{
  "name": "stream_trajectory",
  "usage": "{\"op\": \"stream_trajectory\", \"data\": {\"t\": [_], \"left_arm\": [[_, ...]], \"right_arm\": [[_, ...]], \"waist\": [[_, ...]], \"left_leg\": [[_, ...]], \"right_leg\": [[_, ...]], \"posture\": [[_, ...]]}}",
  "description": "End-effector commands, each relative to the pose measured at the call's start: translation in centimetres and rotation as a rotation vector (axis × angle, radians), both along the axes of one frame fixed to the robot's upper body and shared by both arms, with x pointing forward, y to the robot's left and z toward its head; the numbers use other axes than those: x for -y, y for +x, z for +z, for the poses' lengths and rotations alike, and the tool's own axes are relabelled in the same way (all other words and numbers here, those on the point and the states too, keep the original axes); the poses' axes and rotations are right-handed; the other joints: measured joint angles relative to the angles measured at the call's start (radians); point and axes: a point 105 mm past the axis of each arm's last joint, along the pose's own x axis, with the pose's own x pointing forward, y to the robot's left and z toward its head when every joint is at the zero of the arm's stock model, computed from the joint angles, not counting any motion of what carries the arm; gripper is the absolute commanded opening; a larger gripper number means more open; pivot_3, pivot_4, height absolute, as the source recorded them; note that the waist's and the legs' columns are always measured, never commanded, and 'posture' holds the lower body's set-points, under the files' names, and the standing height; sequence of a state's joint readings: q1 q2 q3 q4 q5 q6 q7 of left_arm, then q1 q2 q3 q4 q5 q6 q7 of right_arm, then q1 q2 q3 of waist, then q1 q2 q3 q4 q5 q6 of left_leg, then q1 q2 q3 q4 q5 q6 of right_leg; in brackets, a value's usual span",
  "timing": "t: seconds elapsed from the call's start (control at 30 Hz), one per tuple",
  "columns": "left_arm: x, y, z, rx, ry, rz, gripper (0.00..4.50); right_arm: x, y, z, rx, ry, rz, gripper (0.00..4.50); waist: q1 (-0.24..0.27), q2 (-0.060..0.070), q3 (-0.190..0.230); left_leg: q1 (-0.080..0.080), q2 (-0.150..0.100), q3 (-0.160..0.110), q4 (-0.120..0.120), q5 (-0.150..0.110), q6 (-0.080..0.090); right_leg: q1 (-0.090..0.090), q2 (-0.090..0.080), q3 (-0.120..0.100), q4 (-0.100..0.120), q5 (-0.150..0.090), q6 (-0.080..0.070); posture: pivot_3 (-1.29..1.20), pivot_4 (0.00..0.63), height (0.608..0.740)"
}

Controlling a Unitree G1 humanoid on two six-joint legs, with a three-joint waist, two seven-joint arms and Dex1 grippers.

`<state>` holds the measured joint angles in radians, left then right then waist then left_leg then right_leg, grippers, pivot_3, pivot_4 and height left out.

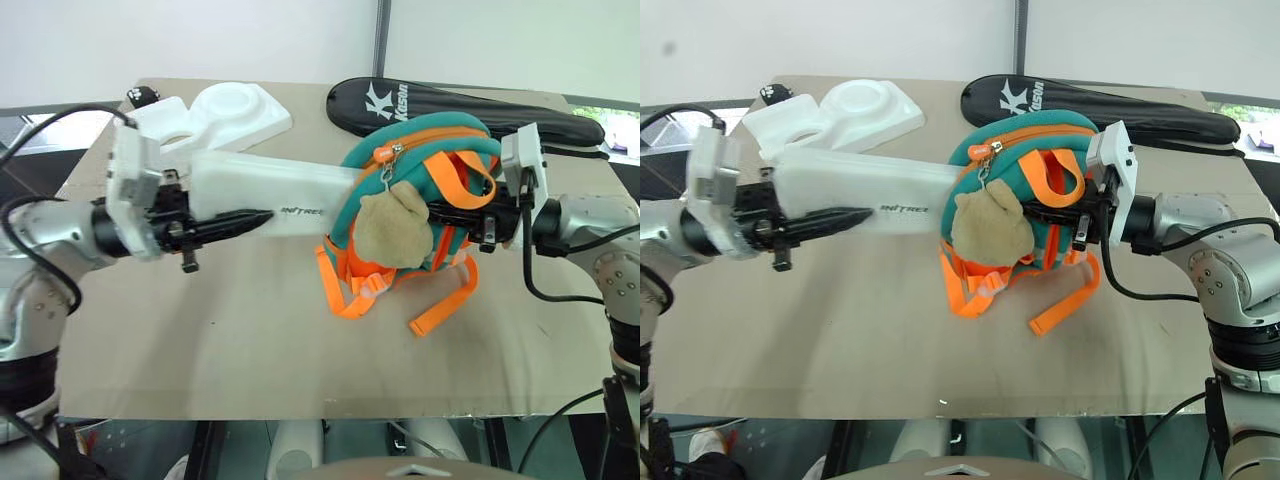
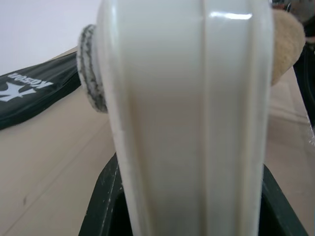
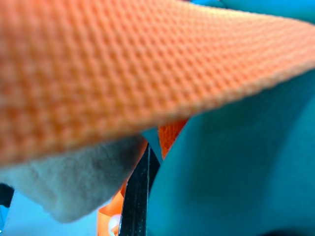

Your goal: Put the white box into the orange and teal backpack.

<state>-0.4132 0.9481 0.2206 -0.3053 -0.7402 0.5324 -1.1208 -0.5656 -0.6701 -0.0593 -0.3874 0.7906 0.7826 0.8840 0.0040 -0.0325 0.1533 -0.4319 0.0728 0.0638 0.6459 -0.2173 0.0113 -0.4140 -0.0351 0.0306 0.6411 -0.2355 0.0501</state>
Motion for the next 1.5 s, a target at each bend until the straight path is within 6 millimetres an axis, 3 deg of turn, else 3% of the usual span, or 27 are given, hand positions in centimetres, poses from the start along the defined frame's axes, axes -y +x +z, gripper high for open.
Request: {"op": "stream_trajectory", "data": {"t": [0.03, 0.2, 0.3, 0.4, 0.53, 0.57, 0.7, 0.8, 0.87, 0.93, 1.07, 1.27, 1.37, 1.5], "left_arm": [[3.3, 1.5, 0.9, 0.092, 0.018, -0.004, 1.14], [8.6, 4.6, -0.4, 0.068, 0.082, -0.005, 1.14], [10.1, 6.5, -2.3, 0.098, 0.165, 0.024, 1.14], [10.2, 7.1, -3.2, 0.053, 0.149, 0.011, 2.47], [7.7, 7.4, -0.4, -0.022, -0.08, 0.071, 4.32], [6.8, 7.0, 0.3, -0.064, -0.14, 0.066, 4.41], [1.6, 3.5, 2.5, -0.372, -0.359, 0.0, 4.41], [0.6, 1.0, 3.3, -0.533, -0.442, -0.087, 4.41], [1.2, -0.9, 2.5, -0.651, -0.436, -0.16, 4.41], [2.1, -1.5, 1.4, -0.726, -0.429, -0.171, 4.41], [5.6, -1.1, -1.2, -0.819, -0.446, -0.148, 4.41], [9.7, 0.7, -2.1, -0.873, -0.559, -0.093, 4.41], [10.1, 1.1, -1.9, -0.885, -0.6, -0.085, 3.57], [9.5, 0.6, -1.4, -0.878, -0.592, -0.109, 1.59]], "right_arm": [[-0.7, -1.3, 1.6, 0.085, 0.036, 0.053, 0.03], [-2.0, -2.0, 1.3, 0.073, 0.069, 0.079, 0.03], [-2.3, -2.0, 0.9, 0.066, 0.086, 0.055, 0.03], [-2.3, -1.4, 0.5, 0.069, 0.083, 0.001, 0.0], [-2.1, -0.3, -0.1, 0.064, 0.072, -0.078, 0.0], [-2.0, 0.0, -0.3, 0.065, 0.067, -0.093, 0.0], [-1.8, 0.7, -0.8, 0.063, 0.059, -0.138, 0.0], [-1.9, 1.0, -0.8, 0.065, 0.062, -0.151, 0.0], [-2.0, 1.2, -0.7, 0.068, 0.067, -0.163, 0.0], [-2.2, 1.4, -0.7, 0.072, 0.066, -0.169, 0.0], [-2.5, 1.4, -0.3, 0.084, 0.067, -0.173, 0.0], [-2.7, 1.2, -0.2, 0.084, 0.061, -0.184, 0.0], [-2.6, 1.2, -0.1, 0.081, 0.066, -0.202, 0.0], [-2.1, 1.3, 0.1, 0.076, 0.08, -0.237, 0.0]], "waist": [[0.007, 0.0, 0.0], [0.011, 0.0, 0.0], [0.007, 0.0, 0.0], [-0.001, 0.0, 0.0], [-0.003, 0.0, 0.0], [-0.007, 0.0, 0.0], [-0.032, 0.0, 0.0], [-0.028, 0.0, 0.0], [-0.017, 0.0, 0.0], [-0.011, -0.001, 0.0], [-0.007, -0.002, 0.0], [-0.008, -0.002, 0.0], [-0.009, -0.002, 0.0], [-0.009, -0.002, 0.0]], "left_leg": [[0.0, 0.0, 0.0, 0.001, 0.0, 0.0], [-0.001, 0.0, -0.001, 0.004, 0.0, 0.0], [-0.001, 0.0, -0.001, 0.004, 0.0, 0.0], [0.0, 0.0, -0.002, 0.003, 0.0, 0.0], [0.0, 0.001, -0.002, 0.003, 0.0, 0.0], [0.0, 0.001, -0.002, 0.003, 0.0, 0.0], [0.0, 0.001, -0.002, 0.004, 0.0, 0.0], [0.0, 0.001, -0.004, 0.003, 0.0, 0.0], [0.0, 0.0, -0.005, 0.004, 0.0, 0.0], [0.0, 0.0, -0.004, 0.005, 0.0, 0.0], [0.0, -0.001, -0.005, 0.006, 0.0, 0.0], [0.001, 0.0, -0.006, 0.006, 0.0, 0.0], [0.001, -0.001, -0.006, 0.006, 0.0, 0.0], [0.001, -0.001, -0.006, 0.005, 0.0, 0.0]], "right_leg": [[0.0, 0.001, 0.0, 0.0, 0.0, 0.001], [0.001, 0.002, 0.001, 0.0, 0.001, 0.003], [0.001, 0.002, 0.001, 0.001, 0.001, 0.003], [0.001, 0.004, 0.003, 0.001, 0.001, 0.002], [0.0, 0.004, 0.002, 0.002, 0.001, 0.002], [0.0, 0.004, 0.002, 0.002, 0.001, 0.002], [0.0, 0.003, 0.003, 0.002, 0.001, 0.003], [0.001, 0.003, 0.0, 0.003, 0.001, 0.003], [0.002, 0.001, -0.002, 0.003, 0.001, 0.003], [0.003, -0.001, -0.002, 0.002, 0.001, 0.003], [0.004, -0.001, -0.002, 0.003, 0.001, 0.003], [0.004, 0.001, -0.002, 0.004, 0.001, 0.002], [0.004, 0.001, -0.002, 0.004, 0.001, 0.002], [0.004, 0.001, -0.002, 0.004, 0.001, 0.002]], "posture": [[0.0, 0.15, 0.74], [0.0, 0.15, 0.74], [0.0, 0.15, 0.74], [0.0, 0.15, 0.74], [0.0, 0.15, 0.74], [0.0, 0.15, 0.74], [0.0, 0.15, 0.74], [0.0, 0.15, 0.74], [0.0, 0.15, 0.74], [0.0, 0.15, 0.74], [0.0, 0.15, 0.74], [0.0, 0.15, 0.74], [0.0, 0.15, 0.74], [0.0, 0.15, 0.74]]}}
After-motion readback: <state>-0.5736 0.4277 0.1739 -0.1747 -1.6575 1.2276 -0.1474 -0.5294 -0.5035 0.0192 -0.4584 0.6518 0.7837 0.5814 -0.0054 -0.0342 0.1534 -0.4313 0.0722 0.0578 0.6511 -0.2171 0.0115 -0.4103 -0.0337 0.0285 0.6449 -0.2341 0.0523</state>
